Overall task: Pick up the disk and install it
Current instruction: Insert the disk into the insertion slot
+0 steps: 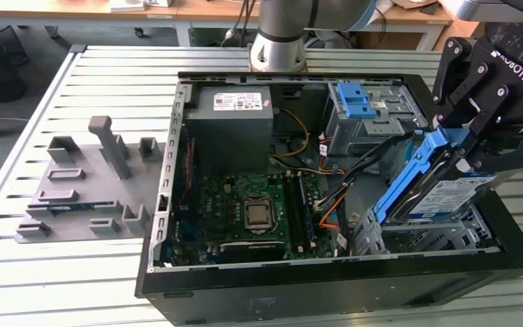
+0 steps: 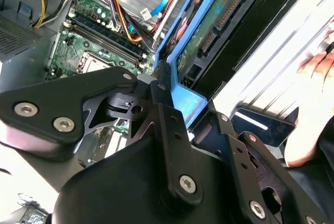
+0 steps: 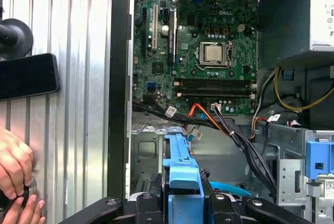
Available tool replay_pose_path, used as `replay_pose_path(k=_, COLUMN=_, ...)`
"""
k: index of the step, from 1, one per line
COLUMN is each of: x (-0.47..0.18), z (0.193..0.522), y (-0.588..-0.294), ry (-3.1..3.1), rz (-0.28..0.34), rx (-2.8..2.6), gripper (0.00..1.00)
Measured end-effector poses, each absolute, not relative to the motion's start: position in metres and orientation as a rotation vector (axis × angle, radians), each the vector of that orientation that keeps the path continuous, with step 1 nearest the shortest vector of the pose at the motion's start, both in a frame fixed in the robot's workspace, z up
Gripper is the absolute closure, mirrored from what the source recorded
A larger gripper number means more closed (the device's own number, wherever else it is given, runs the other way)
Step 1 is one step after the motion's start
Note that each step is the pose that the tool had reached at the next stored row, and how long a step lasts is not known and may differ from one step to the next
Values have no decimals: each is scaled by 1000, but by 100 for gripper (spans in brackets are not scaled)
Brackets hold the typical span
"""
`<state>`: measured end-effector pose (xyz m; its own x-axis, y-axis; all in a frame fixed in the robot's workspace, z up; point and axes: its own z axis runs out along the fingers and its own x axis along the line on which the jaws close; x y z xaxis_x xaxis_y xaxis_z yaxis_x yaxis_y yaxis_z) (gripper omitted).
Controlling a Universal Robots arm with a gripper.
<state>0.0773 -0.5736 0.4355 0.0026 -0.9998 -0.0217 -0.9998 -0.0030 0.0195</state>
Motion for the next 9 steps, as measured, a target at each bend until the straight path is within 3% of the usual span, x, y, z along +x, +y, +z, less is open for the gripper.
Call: replay_pose_path(k=9, x=77, z=431, y=-574, ry=2217, rz=46, rx=-2223, gripper=64)
